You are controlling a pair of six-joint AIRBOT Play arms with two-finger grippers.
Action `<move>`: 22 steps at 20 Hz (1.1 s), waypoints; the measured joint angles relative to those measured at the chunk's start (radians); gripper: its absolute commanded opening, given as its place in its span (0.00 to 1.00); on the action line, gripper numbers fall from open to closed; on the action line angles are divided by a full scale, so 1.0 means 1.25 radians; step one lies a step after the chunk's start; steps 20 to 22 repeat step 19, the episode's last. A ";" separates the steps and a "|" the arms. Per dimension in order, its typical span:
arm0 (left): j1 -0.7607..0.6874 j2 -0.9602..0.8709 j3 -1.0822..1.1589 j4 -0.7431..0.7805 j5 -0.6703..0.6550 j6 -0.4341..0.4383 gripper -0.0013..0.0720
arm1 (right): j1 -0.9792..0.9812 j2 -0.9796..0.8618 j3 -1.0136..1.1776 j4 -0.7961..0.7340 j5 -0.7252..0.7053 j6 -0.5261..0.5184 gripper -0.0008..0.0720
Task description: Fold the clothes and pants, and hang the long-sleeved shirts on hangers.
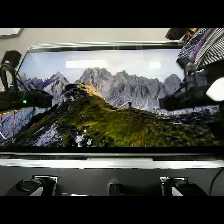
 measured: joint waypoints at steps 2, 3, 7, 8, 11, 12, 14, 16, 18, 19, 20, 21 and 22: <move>0.006 0.000 -0.013 0.014 -0.013 0.016 0.06 | 0.012 0.017 -0.042 0.002 -0.001 0.003 0.07; 0.008 0.000 -0.016 0.020 -0.019 0.020 0.06 | 0.016 0.022 -0.055 0.002 -0.001 0.003 0.07; 0.010 0.000 -0.023 0.033 -0.028 0.031 0.06 | 0.023 0.031 -0.078 0.005 -0.005 0.003 0.07; 0.010 0.000 -0.024 0.034 -0.030 0.031 0.06 | 0.023 0.033 -0.080 0.004 -0.006 0.003 0.07; 0.010 0.000 -0.026 0.037 -0.031 0.034 0.06 | 0.024 0.034 -0.084 0.005 -0.006 0.004 0.07; 0.010 0.000 -0.026 0.039 -0.031 0.034 0.06 | 0.024 0.034 -0.084 0.005 -0.006 0.004 0.07; 0.010 0.000 -0.026 0.040 -0.032 0.034 0.06 | 0.024 0.034 -0.085 0.005 -0.007 0.006 0.07; 0.010 0.000 -0.026 0.040 -0.032 0.034 0.06 | 0.024 0.034 -0.085 0.005 -0.007 0.006 0.07; 0.010 0.000 -0.026 0.041 -0.033 0.034 0.06 | 0.024 0.034 -0.085 0.005 -0.007 0.005 0.07; 0.010 0.000 -0.026 0.041 -0.033 0.034 0.06 | 0.024 0.034 -0.085 0.005 -0.007 0.005 0.07; 0.010 0.000 -0.026 0.041 -0.033 0.034 0.06 | 0.024 0.034 -0.085 0.005 -0.007 0.005 0.07; 0.010 0.000 -0.026 0.041 -0.033 0.034 0.06 | 0.024 0.034 -0.085 0.005 -0.007 0.005 0.07; 0.010 0.000 -0.026 0.041 -0.033 0.034 0.06 | 0.024 0.034 -0.085 0.005 -0.007 0.005 0.07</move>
